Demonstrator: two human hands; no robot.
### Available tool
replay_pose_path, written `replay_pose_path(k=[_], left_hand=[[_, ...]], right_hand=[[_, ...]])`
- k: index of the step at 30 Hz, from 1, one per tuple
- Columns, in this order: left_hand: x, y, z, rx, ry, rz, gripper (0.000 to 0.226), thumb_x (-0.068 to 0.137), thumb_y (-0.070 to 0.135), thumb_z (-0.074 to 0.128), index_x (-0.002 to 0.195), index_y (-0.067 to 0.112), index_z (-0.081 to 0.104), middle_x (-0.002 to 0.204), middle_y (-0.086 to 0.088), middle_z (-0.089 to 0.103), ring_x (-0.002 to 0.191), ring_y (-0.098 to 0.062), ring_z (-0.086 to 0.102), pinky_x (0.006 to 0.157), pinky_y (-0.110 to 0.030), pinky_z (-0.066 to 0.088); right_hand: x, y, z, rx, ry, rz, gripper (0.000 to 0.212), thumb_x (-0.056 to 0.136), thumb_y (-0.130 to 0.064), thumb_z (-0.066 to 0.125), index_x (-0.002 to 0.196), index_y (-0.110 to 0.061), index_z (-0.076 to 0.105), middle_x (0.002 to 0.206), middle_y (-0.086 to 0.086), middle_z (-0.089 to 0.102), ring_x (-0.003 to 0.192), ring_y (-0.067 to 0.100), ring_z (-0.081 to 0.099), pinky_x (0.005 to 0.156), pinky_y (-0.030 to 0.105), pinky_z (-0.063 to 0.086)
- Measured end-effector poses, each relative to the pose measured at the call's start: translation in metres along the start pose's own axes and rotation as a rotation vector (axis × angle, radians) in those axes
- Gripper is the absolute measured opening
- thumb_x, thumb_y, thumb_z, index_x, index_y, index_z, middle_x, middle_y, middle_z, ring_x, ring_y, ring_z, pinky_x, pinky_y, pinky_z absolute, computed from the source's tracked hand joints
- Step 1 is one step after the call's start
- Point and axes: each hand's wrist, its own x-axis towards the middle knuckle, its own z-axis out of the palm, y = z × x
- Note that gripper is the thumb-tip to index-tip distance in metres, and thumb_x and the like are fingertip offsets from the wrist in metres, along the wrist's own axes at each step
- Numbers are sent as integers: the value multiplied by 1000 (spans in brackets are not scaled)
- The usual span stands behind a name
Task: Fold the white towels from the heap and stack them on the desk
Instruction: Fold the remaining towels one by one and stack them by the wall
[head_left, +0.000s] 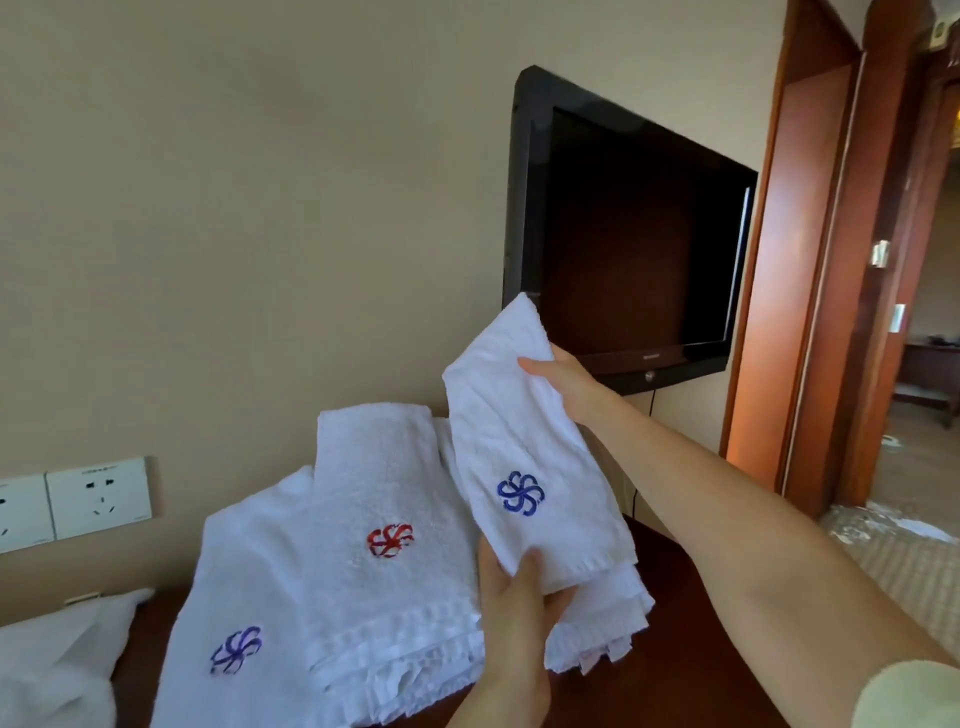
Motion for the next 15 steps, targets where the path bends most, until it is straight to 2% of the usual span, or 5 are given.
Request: replay_pose_path(k=[3,6,9,13,15], left_hand=[[13,-16,-3,3,23,-39,50,98,9,48,140,35,40,128,0,57,106,-27,64,68,-29,59],[18,-26,-9,-24,43,-87,56,97,15,54,145,36,33,130,-5,56,86,-24,71,66,-29,59],[22,-27,-11,-80,56,-121,58,96,16,56,146,35,33,133,-9,54,81,-23,72,62,-28,59],[18,-26,-10,-50,65,-110,58,98,18,53,148,34,30,124,-6,59,83,-21,72,71,-30,59],[16,-25,-11,-33,60,-110,58,98,19,53,148,34,29,122,-5,60,87,-22,71,76,-32,59]], right_hand=[[17,30,9,-93,19,49,57,91,-7,63,144,-14,40,140,11,50,119,25,53,102,39,43],[15,69,14,-410,56,219,56,89,-15,67,140,-11,45,140,9,51,125,28,51,97,33,44],[15,85,15,-495,136,216,52,90,-21,67,137,-8,48,137,11,54,125,28,52,91,27,42],[13,82,15,-809,233,167,89,85,-44,68,152,-16,17,151,13,35,135,32,39,109,40,35],[3,81,19,-815,246,147,89,88,-42,66,154,-17,13,153,9,32,136,30,38,107,37,34]])
